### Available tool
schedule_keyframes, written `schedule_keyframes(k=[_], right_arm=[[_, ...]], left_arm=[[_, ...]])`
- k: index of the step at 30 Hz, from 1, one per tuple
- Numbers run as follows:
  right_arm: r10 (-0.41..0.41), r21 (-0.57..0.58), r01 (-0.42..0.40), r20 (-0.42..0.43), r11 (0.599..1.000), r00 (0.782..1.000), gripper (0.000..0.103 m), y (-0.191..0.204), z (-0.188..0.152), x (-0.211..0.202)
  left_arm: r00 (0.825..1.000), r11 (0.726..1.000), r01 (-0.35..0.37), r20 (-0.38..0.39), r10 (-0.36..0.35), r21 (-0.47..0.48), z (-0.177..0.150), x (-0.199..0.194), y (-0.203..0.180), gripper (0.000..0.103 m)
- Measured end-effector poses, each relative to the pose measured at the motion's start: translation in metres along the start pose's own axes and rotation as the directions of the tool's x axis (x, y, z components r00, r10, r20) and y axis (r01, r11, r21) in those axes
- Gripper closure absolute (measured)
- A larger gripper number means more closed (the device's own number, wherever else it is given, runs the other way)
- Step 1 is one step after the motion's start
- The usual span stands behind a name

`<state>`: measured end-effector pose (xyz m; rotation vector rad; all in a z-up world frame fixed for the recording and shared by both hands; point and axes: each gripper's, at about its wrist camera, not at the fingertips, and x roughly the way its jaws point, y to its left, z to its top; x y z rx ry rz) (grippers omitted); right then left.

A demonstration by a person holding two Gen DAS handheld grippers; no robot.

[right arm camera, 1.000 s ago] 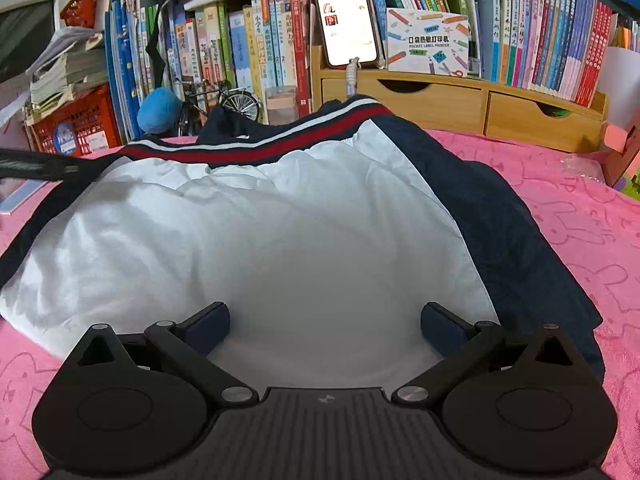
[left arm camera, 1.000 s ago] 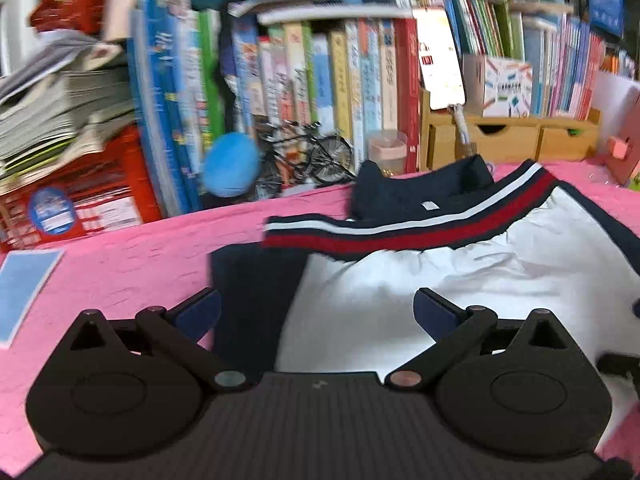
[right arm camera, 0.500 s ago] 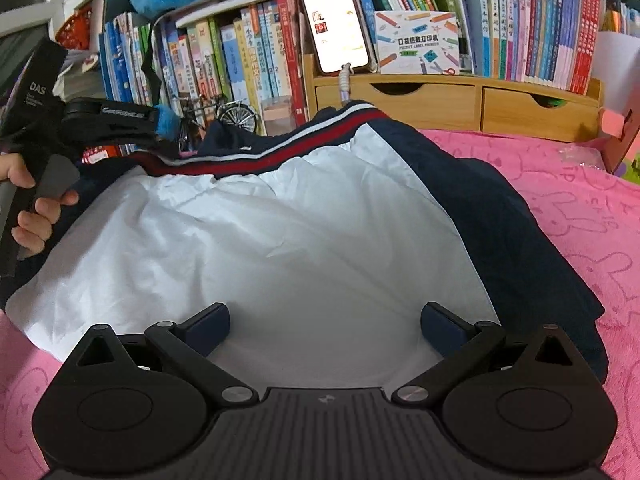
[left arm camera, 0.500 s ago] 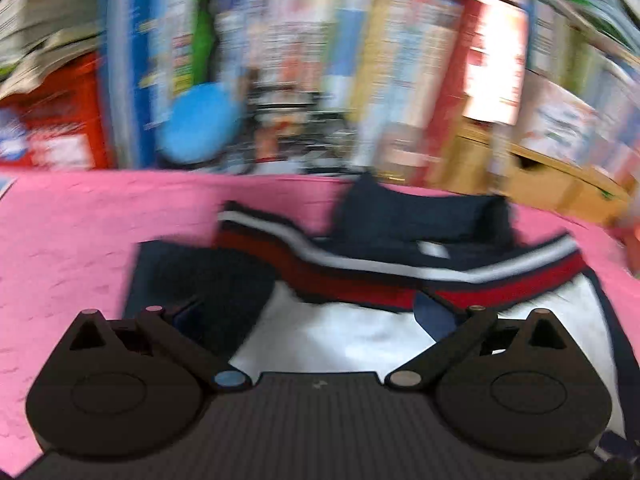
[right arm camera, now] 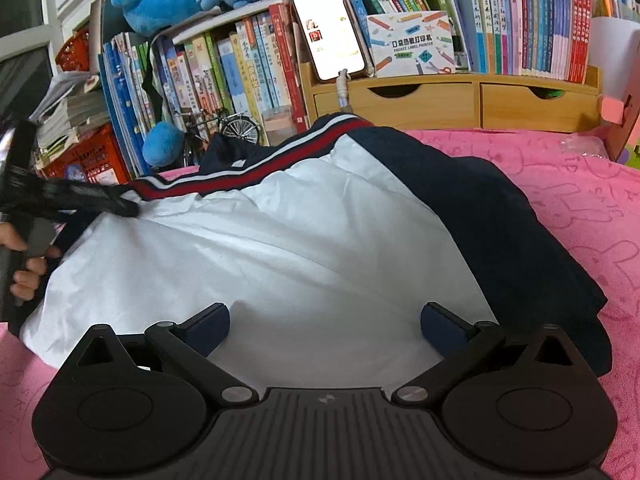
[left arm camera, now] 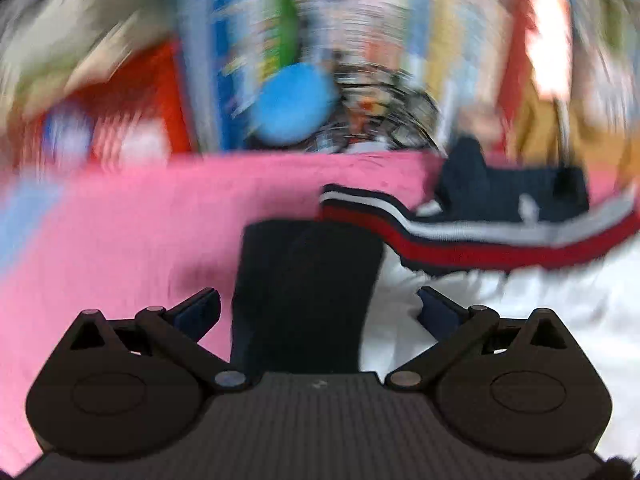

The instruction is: Fold clothes

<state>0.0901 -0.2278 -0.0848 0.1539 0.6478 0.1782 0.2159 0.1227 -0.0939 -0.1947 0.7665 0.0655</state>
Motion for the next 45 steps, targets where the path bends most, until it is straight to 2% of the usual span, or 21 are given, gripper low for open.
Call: schedule_keyframes(k=[4, 8, 11, 13, 14, 15, 17, 19, 21, 25, 26, 30, 33, 35, 37, 40, 41, 43, 44, 45], right_arm=[[-0.014, -0.009, 0.014, -0.006, 1.000, 1.000, 0.000, 0.002, 0.001, 0.001], [-0.033, -0.024, 0.033, -0.012, 0.999, 0.999, 0.000, 0.004, 0.001, 0.002], [-0.053, -0.042, 0.052, -0.019, 0.998, 0.998, 0.000, 0.008, 0.001, 0.003], [-0.068, -0.057, 0.066, -0.025, 0.996, 0.997, 0.000, 0.011, 0.001, 0.004], [-0.073, -0.063, 0.071, -0.027, 0.995, 0.997, 0.000, 0.012, 0.000, 0.004], [-0.079, -0.067, 0.077, -0.028, 0.995, 0.996, 0.000, 0.013, 0.000, 0.005], [-0.103, -0.057, 0.102, -0.021, 0.993, 0.994, 0.000, 0.012, 0.000, 0.004], [-0.189, -0.002, 0.190, 0.020, 0.982, 0.982, 0.000, 0.007, -0.002, -0.002], [-0.262, 0.093, 0.256, 0.061, 0.962, 0.963, 0.000, -0.004, -0.005, -0.010], [-0.327, 0.235, 0.303, 0.069, 0.924, 0.943, 0.000, -0.023, -0.011, -0.016], [-0.323, 0.223, 0.302, 0.065, 0.927, 0.944, 0.000, -0.022, -0.010, -0.016], [-0.195, 0.047, 0.193, 0.027, 0.980, 0.981, 0.003, -0.008, 0.007, -0.012], [-0.144, -0.133, 0.157, 0.109, 0.979, 0.984, 0.000, 0.004, 0.043, -0.011], [-0.086, -0.211, 0.107, 0.106, 0.972, 0.991, 0.000, 0.004, 0.070, 0.004], [-0.070, -0.219, 0.079, 0.046, 0.972, 0.996, 0.000, -0.002, 0.092, 0.032], [-0.085, -0.196, 0.076, -0.038, 0.978, 0.996, 0.000, -0.015, 0.113, 0.078], [-0.084, -0.185, 0.072, -0.058, 0.980, 0.995, 0.000, -0.018, 0.116, 0.090], [-0.084, -0.145, 0.069, -0.104, 0.987, 0.991, 0.002, -0.024, 0.116, 0.114], [-0.076, -0.120, 0.061, -0.123, 0.991, 0.990, 0.016, -0.027, 0.116, 0.123], [-0.050, -0.090, 0.039, -0.127, 0.995, 0.991, 0.026, -0.030, 0.115, 0.124]], left_arm=[[0.994, 0.994, -0.025, 0.111, 0.013, 0.107, -0.025, -0.058, -0.009, 0.000], [0.974, 0.950, -0.063, 0.225, -0.007, 0.304, -0.078, -0.115, -0.036, 0.000], [0.979, 0.930, -0.078, 0.205, 0.002, 0.360, -0.104, -0.118, -0.042, 0.000], [0.984, 0.921, -0.132, 0.157, 0.079, 0.365, -0.119, -0.100, -0.035, 0.000], [0.982, 0.924, -0.164, 0.146, 0.119, 0.345, -0.124, -0.093, -0.028, 0.000], [0.981, 0.944, -0.147, 0.168, 0.100, 0.296, -0.128, -0.097, -0.016, 0.000], [0.983, 0.969, -0.150, 0.134, 0.125, 0.195, -0.124, -0.100, 0.001, 0.000], [0.985, 0.983, -0.147, 0.110, 0.135, 0.108, -0.121, -0.105, 0.015, 0.000], [0.983, 0.988, -0.130, 0.140, 0.117, 0.084, -0.123, -0.117, 0.017, 0.000], [0.983, 0.987, -0.027, 0.184, -0.003, 0.160, -0.121, -0.139, -0.011, 0.000], [0.981, 0.982, -0.011, 0.192, -0.026, 0.189, -0.120, -0.145, -0.022, 0.000], [0.967, 0.948, 0.001, 0.240, -0.082, 0.318, -0.108, -0.149, -0.059, 0.000], [0.964, 0.931, -0.027, 0.256, -0.072, 0.364, -0.100, -0.138, -0.071, 0.000], [0.970, 0.933, -0.022, 0.234, -0.067, 0.359, -0.095, -0.126, -0.067, 0.000], [0.974, 0.936, -0.008, 0.213, -0.072, 0.352, -0.089, -0.117, -0.060, 0.000], [0.967, 0.940, 0.021, 0.230, -0.105, 0.340, -0.062, -0.105, -0.053, 0.000], [0.964, 0.942, 0.029, 0.241, -0.115, 0.333, -0.051, -0.100, -0.053, 0.000], [0.967, 0.944, 0.038, 0.226, -0.118, 0.328, -0.025, -0.080, -0.058, 0.000], [0.971, 0.944, 0.025, 0.218, -0.101, 0.329, -0.015, -0.068, -0.062, 0.000], [0.975, 0.940, -0.008, 0.211, -0.068, 0.341, -0.009, -0.054, -0.065, 0.011]])
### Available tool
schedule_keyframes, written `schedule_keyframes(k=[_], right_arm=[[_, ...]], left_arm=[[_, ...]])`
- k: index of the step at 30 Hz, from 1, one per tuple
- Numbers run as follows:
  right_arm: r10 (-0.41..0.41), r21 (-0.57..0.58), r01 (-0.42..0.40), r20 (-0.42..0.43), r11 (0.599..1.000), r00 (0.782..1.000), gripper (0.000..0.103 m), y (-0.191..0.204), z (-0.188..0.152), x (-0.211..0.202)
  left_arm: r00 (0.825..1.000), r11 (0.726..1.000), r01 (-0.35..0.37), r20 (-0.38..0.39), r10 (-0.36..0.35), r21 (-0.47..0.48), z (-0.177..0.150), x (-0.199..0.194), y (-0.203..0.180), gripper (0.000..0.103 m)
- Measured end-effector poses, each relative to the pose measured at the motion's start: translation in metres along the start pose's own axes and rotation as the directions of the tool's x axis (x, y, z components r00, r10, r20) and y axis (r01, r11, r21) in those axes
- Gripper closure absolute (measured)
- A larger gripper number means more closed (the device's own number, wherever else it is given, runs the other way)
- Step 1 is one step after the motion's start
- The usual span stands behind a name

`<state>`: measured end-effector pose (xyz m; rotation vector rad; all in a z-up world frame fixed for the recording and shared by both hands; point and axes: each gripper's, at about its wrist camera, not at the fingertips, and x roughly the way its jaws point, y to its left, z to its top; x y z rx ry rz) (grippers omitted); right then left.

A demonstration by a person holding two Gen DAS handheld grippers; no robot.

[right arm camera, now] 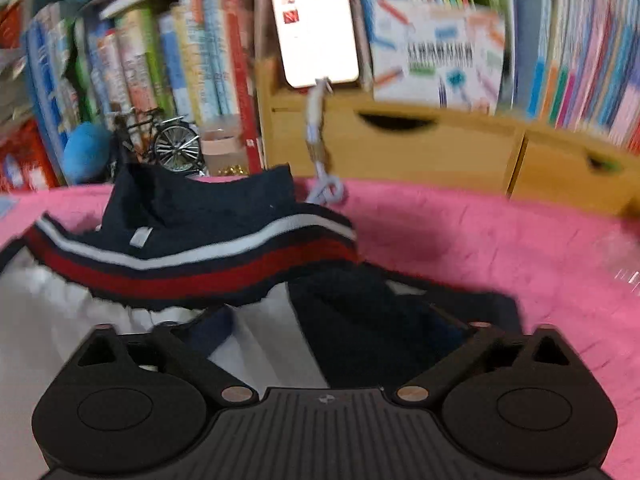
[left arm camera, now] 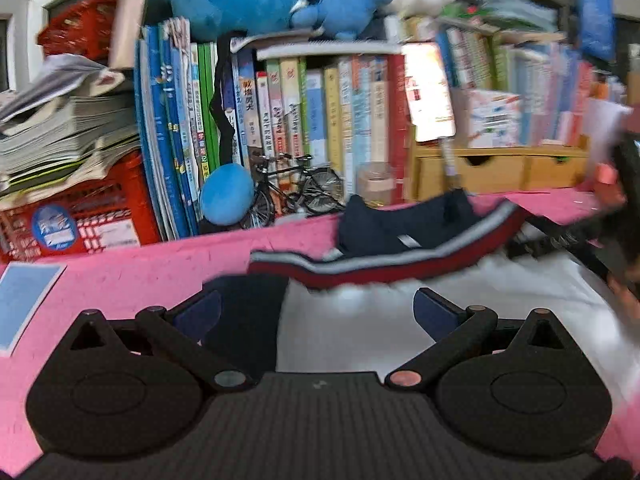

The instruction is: Fold clothes

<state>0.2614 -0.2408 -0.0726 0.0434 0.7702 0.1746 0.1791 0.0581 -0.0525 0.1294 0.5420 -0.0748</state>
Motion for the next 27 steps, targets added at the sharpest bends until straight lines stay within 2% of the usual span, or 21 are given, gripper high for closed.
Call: schedule_keyframes(k=[1, 2, 3, 5, 6, 7, 9, 12, 13, 14, 15, 16, 17, 18, 20, 21, 22, 23, 24, 25, 27], right_arm=[[0.009, 0.006, -0.009, 0.020, 1.000, 1.000, 0.047, 0.000, -0.002, -0.005], [-0.003, 0.000, 0.003, 0.055, 1.000, 0.998, 0.069, -0.001, -0.004, -0.013], [-0.019, 0.001, 0.019, 0.083, 1.000, 0.996, 0.081, -0.003, -0.005, -0.020], [-0.028, 0.026, 0.026, 0.101, 0.999, 0.995, 0.084, -0.014, -0.004, -0.023], [-0.027, 0.045, 0.022, 0.100, 0.999, 0.995, 0.084, -0.021, -0.003, -0.022], [-0.027, 0.062, 0.022, 0.092, 0.998, 0.995, 0.083, -0.028, -0.002, -0.018], [-0.033, 0.090, 0.029, 0.042, 0.996, 0.999, 0.074, -0.041, -0.006, 0.006], [-0.023, 0.101, 0.017, 0.064, 0.995, 0.998, 0.062, -0.044, -0.008, 0.011], [-0.026, 0.109, 0.019, 0.062, 0.994, 0.998, 0.048, -0.044, -0.008, 0.006], [-0.037, 0.117, 0.028, 0.071, 0.993, 0.997, 0.031, -0.046, -0.009, -0.003], [-0.042, 0.115, 0.031, 0.095, 0.993, 0.995, 0.024, -0.046, -0.013, -0.016], [-0.036, 0.098, 0.023, 0.128, 0.995, 0.991, 0.013, -0.043, -0.019, -0.031], [-0.029, 0.081, 0.016, 0.161, 0.997, 0.987, 0.010, -0.040, -0.026, -0.047], [-0.021, 0.064, 0.009, 0.193, 0.998, 0.981, 0.009, -0.036, -0.033, -0.062], [0.024, 0.012, -0.028, 0.228, 1.000, 0.973, 0.010, -0.020, -0.051, -0.088], [0.055, -0.019, -0.052, 0.236, 0.998, 0.970, 0.010, -0.008, -0.062, -0.100], [0.086, -0.049, -0.076, 0.239, 0.996, 0.967, 0.017, 0.004, -0.073, -0.111], [0.117, -0.078, -0.101, 0.232, 0.992, 0.966, 0.030, 0.017, -0.086, -0.119], [0.146, -0.104, -0.126, 0.220, 0.987, 0.964, 0.038, 0.031, -0.097, -0.125], [0.173, -0.122, -0.151, 0.197, 0.981, 0.965, 0.049, 0.043, -0.105, -0.129], [0.201, -0.142, -0.180, 0.148, 0.973, 0.968, 0.051, 0.060, -0.117, -0.126]], left_arm=[[0.999, 0.999, -0.030, -0.019, 0.031, 0.022, 0.003, 0.015, -0.001, 0.027], [0.997, 0.997, -0.060, -0.036, 0.062, 0.044, 0.007, 0.030, -0.002, 0.067], [0.992, 0.994, -0.097, -0.071, 0.101, 0.051, 0.007, 0.045, -0.004, 0.077], [0.989, 0.995, -0.094, -0.115, 0.095, 0.017, 0.001, 0.069, 0.000, 0.075], [0.988, 0.996, -0.090, -0.125, 0.090, 0.002, -0.004, 0.078, 0.002, 0.071], [0.989, 0.995, -0.099, -0.108, 0.100, 0.009, -0.008, 0.081, 0.001, 0.069], [0.987, 0.989, -0.140, -0.076, 0.144, 0.051, -0.013, 0.083, -0.006, 0.061], [0.981, 0.982, -0.174, -0.076, 0.180, 0.080, -0.008, 0.073, -0.011, 0.059], [0.979, 0.979, -0.183, -0.074, 0.190, 0.089, -0.006, 0.068, -0.013, 0.059], [0.981, 0.979, -0.185, -0.042, 0.189, 0.084, -0.005, 0.054, -0.013, 0.053], [0.982, 0.980, -0.186, -0.006, 0.187, 0.077, -0.004, 0.038, -0.013, 0.044], [0.982, 0.980, -0.186, 0.029, 0.185, 0.071, -0.003, 0.023, -0.014, 0.040], [0.986, 0.986, -0.155, 0.068, 0.151, 0.057, -0.005, 0.004, -0.017, 0.035], [0.988, 0.992, -0.119, 0.107, 0.113, 0.044, -0.006, -0.016, -0.020, 0.033], [0.990, 0.999, -0.027, 0.137, 0.021, 0.036, -0.009, -0.044, -0.034, 0.032], [0.991, 0.998, 0.044, 0.123, -0.049, 0.037, -0.010, -0.052, -0.044, 0.032], [0.987, 0.992, 0.118, 0.107, -0.121, 0.037, -0.012, -0.060, -0.055, 0.032], [0.984, 0.986, 0.161, 0.072, -0.164, 0.048, -0.014, -0.060, -0.067, 0.038], [0.979, 0.978, 0.200, 0.035, -0.203, 0.059, -0.016, -0.058, -0.078, 0.050], [0.971, 0.968, 0.240, -0.002, -0.240, 0.069, -0.018, -0.057, -0.090, 0.057], [0.971, 0.967, 0.234, -0.072, -0.228, 0.097, -0.022, -0.039, -0.106, 0.075]])
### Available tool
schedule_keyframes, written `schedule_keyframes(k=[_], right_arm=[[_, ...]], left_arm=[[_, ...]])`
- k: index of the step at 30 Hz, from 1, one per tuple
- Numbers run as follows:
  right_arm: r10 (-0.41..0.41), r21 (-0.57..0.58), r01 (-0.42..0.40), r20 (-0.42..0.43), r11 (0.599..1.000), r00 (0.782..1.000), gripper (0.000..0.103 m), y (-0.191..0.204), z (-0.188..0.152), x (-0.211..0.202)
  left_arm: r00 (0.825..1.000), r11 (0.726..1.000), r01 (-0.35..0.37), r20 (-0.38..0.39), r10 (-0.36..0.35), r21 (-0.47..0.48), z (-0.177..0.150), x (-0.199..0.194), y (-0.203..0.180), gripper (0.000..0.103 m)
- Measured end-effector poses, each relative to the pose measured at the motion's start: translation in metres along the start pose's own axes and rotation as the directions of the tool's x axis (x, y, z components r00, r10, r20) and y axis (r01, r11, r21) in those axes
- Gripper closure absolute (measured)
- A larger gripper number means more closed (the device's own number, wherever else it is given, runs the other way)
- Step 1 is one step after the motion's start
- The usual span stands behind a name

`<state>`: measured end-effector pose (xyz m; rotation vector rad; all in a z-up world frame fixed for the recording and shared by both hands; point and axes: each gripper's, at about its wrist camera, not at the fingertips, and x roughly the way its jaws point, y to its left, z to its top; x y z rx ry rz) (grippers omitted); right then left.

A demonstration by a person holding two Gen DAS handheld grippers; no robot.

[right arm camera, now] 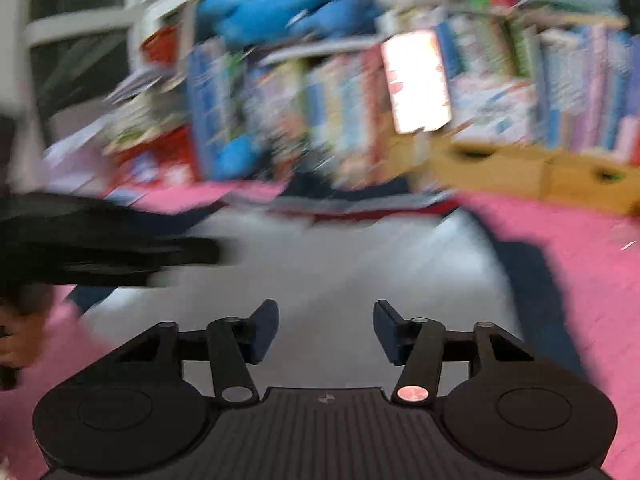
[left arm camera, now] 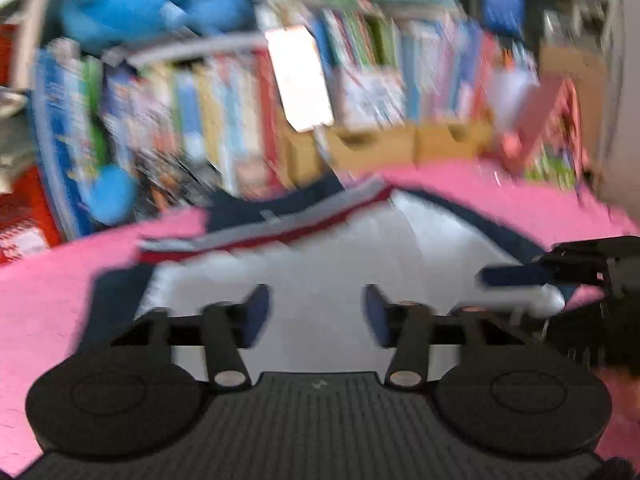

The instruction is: Fold clothes

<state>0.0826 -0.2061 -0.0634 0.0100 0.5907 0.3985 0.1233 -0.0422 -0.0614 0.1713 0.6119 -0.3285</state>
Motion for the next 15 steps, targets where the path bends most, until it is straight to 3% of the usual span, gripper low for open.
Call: schedule_keyframes(k=[4, 10, 15], right_arm=[[-0.007, 0.007, 0.008, -0.062, 1.000, 0.998, 0.054, 0.017, -0.020, 0.016], [0.000, 0.062, 0.003, -0.044, 0.998, 0.999, 0.054, 0.011, -0.030, 0.015], [-0.004, 0.079, 0.007, -0.045, 0.997, 0.999, 0.054, 0.009, -0.031, 0.011]], left_arm=[[0.988, 0.996, -0.038, -0.151, 0.025, -0.081, 0.006, 0.058, 0.015, 0.085], [0.975, 0.984, -0.139, -0.189, 0.116, -0.113, 0.048, 0.120, 0.037, 0.085], [0.966, 0.979, -0.169, -0.215, 0.143, -0.109, 0.076, 0.152, 0.037, 0.085]])
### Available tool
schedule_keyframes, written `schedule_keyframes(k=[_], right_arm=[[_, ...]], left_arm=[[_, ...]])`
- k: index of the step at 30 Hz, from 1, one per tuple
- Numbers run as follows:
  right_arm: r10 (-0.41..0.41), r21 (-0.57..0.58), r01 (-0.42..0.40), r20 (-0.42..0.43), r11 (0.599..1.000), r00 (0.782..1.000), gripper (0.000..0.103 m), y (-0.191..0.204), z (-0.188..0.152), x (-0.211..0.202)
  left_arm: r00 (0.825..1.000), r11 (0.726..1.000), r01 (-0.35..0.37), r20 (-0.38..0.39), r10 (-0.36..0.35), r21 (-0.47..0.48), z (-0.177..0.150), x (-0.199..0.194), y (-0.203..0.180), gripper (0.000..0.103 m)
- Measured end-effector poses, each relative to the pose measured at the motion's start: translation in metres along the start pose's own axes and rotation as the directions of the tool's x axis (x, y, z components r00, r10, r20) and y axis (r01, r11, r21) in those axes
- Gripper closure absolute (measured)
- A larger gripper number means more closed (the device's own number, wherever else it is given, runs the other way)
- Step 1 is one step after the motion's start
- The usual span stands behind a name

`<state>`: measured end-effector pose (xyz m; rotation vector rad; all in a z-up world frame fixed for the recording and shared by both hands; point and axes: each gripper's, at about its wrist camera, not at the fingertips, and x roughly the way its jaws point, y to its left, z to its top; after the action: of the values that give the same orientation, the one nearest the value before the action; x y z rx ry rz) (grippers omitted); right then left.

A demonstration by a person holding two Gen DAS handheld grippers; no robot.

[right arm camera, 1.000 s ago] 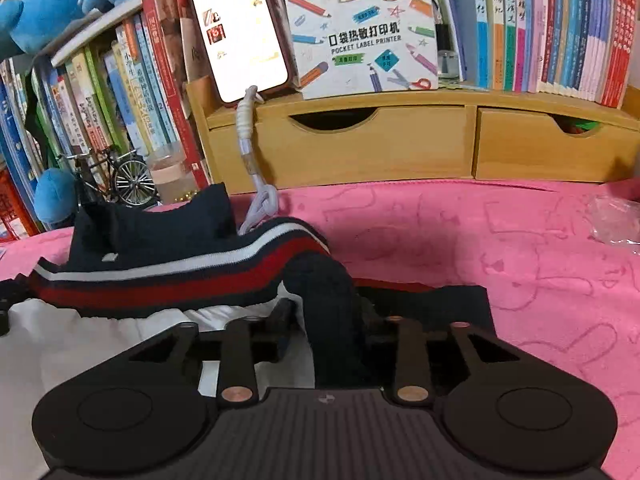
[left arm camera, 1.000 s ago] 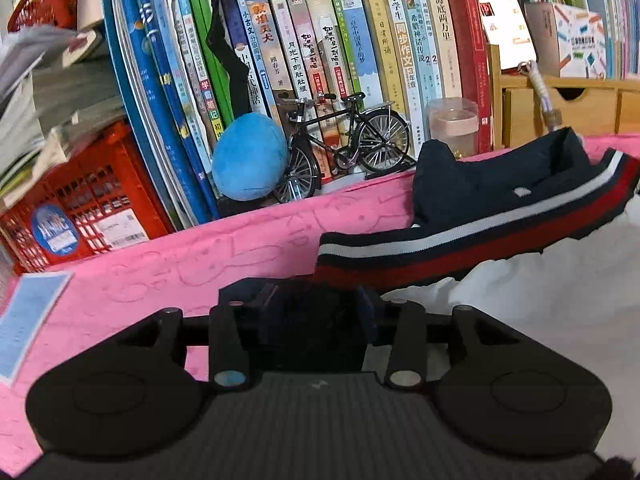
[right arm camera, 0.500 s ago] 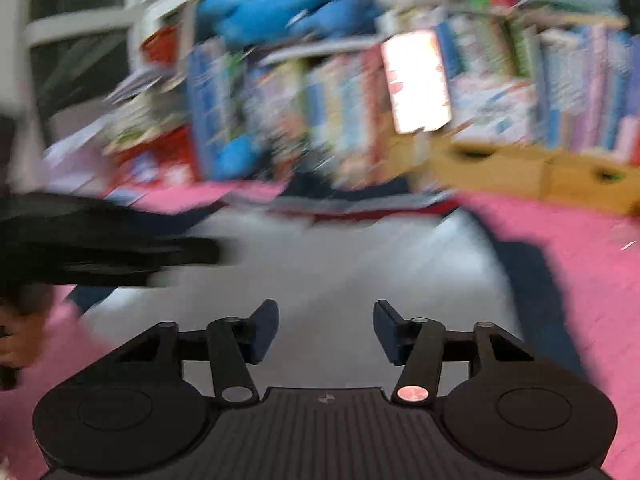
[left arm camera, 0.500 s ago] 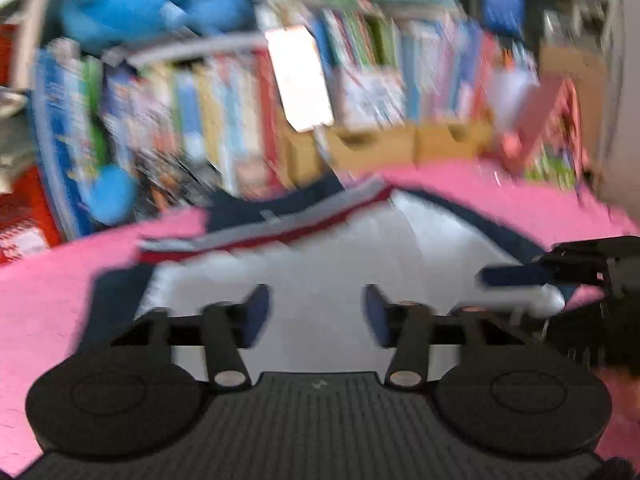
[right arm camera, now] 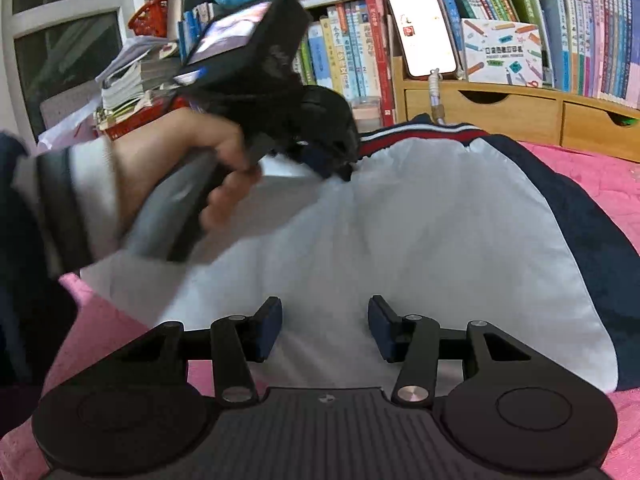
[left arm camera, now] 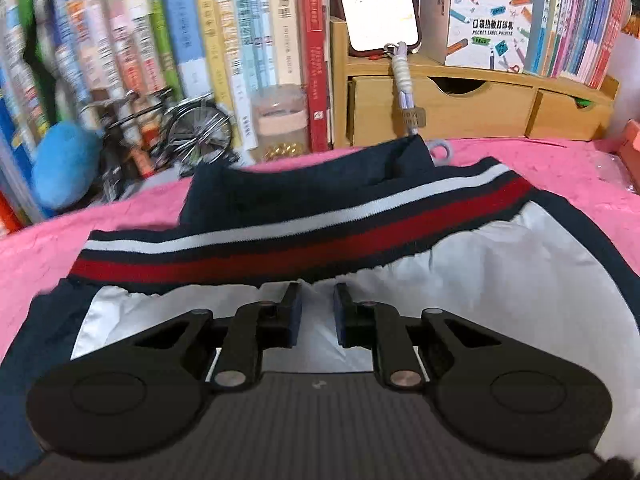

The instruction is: Fold clothes

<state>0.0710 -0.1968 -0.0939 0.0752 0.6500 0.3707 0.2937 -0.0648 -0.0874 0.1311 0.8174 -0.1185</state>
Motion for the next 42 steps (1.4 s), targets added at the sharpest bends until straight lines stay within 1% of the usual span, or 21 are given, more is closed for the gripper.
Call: schedule_keyframes(k=[2, 4, 5, 6, 10, 13, 15, 16, 18, 19, 21, 22, 23, 24, 25, 26, 29, 31, 34, 36, 42], right_arm=[[-0.002, 0.007, 0.002, 0.000, 1.000, 1.000, 0.053, 0.000, 0.001, 0.001], [0.003, 0.009, -0.003, -0.001, 1.000, 1.000, 0.052, 0.000, 0.002, 0.001], [0.006, 0.014, -0.006, 0.000, 1.000, 1.000, 0.052, -0.001, 0.004, 0.003], [0.009, 0.018, -0.009, 0.000, 1.000, 1.000, 0.051, -0.002, 0.005, 0.006], [0.038, 0.057, -0.038, 0.008, 0.998, 0.999, 0.046, -0.009, 0.008, 0.007], [0.036, 0.103, -0.039, 0.026, 0.994, 0.999, 0.038, -0.019, 0.009, 0.002], [-0.042, 0.120, 0.037, 0.033, 0.992, 0.999, 0.038, -0.033, 0.005, -0.011], [-0.122, 0.125, 0.116, 0.037, 0.985, 0.992, 0.036, -0.044, 0.002, -0.020], [-0.244, 0.159, 0.236, 0.033, 0.959, 0.969, 0.034, -0.069, -0.005, -0.040], [-0.275, 0.192, 0.265, 0.030, 0.945, 0.961, 0.036, -0.082, -0.009, -0.051], [-0.243, 0.298, 0.220, 0.040, 0.929, 0.969, 0.038, -0.107, -0.017, -0.077], [-0.227, 0.346, 0.196, 0.050, 0.917, 0.973, 0.034, -0.112, -0.020, -0.087], [-0.230, 0.378, 0.192, 0.056, 0.906, 0.972, 0.021, -0.114, -0.023, -0.095], [-0.236, 0.402, 0.191, 0.064, 0.895, 0.970, 0.015, -0.114, -0.026, -0.102], [-0.245, 0.409, 0.195, 0.074, 0.892, 0.967, 0.013, -0.113, -0.029, -0.107], [-0.243, 0.414, 0.188, 0.084, 0.891, 0.966, 0.013, -0.111, -0.031, -0.112], [-0.233, 0.440, 0.177, 0.077, 0.880, 0.969, 0.010, -0.112, -0.035, -0.113], [-0.227, 0.459, 0.173, 0.063, 0.871, 0.972, 0.010, -0.114, -0.037, -0.111], [-0.212, 0.472, 0.160, 0.057, 0.867, 0.976, 0.009, -0.116, -0.040, -0.111], [-0.195, 0.474, 0.145, 0.058, 0.869, 0.979, 0.008, -0.118, -0.043, -0.111], [-0.151, 0.458, 0.110, 0.055, 0.882, 0.987, 0.000, -0.122, -0.032, -0.093]], left_arm=[[1.000, 1.000, -0.019, -0.010, 0.019, 0.003, -0.002, -0.006, -0.002, 0.081], [0.999, 0.999, -0.036, -0.015, 0.036, 0.002, -0.008, -0.017, -0.002, 0.059], [0.999, 0.999, -0.043, 0.002, 0.043, 0.008, -0.019, -0.030, 0.004, 0.039], [0.999, 0.999, -0.050, 0.022, 0.050, 0.014, -0.031, -0.044, 0.012, 0.025], [0.992, 0.996, -0.079, 0.100, 0.074, 0.038, -0.078, -0.099, 0.041, 0.018], [0.975, 0.978, -0.205, 0.097, 0.202, 0.031, -0.119, -0.127, 0.082, 0.016], [0.954, 0.955, -0.296, 0.067, 0.294, 0.030, -0.143, -0.139, 0.112, 0.015], [0.947, 0.949, -0.314, 0.070, 0.313, 0.010, -0.153, -0.145, 0.125, 0.014], [0.936, 0.939, -0.342, 0.080, 0.344, -0.033, -0.172, -0.158, 0.150, 0.001], [0.932, 0.935, -0.349, 0.080, 0.354, -0.064, -0.175, -0.164, 0.153, 0.001], [0.925, 0.924, -0.360, 0.081, 0.372, -0.129, -0.180, -0.176, 0.158, 0.010], [0.921, 0.923, -0.356, 0.112, 0.373, -0.143, -0.178, -0.185, 0.151, 0.011], [0.925, 0.935, -0.325, 0.158, 0.346, -0.144, -0.173, -0.195, 0.138, 0.011], [0.930, 0.950, -0.282, 0.204, 0.306, -0.138, -0.166, -0.205, 0.124, 0.010], [0.933, 0.961, -0.244, 0.242, 0.268, -0.128, -0.161, -0.214, 0.108, 0.008], [0.934, 0.971, -0.210, 0.270, 0.233, -0.111, -0.154, -0.221, 0.090, 0.001], [0.942, 0.992, -0.119, 0.311, 0.129, -0.048, -0.138, -0.227, 0.035, 0.000], [0.951, 0.996, -0.085, 0.298, 0.088, -0.022, -0.129, -0.216, 0.003, 0.000], [0.970, 0.995, -0.095, 0.223, 0.098, -0.024, -0.120, -0.187, -0.026, 0.000], [0.980, 0.994, -0.111, 0.163, 0.113, -0.019, -0.121, -0.166, -0.032, 0.000], [0.987, 0.996, -0.071, 0.140, 0.078, -0.052, -0.128, -0.155, -0.024, 0.000]])
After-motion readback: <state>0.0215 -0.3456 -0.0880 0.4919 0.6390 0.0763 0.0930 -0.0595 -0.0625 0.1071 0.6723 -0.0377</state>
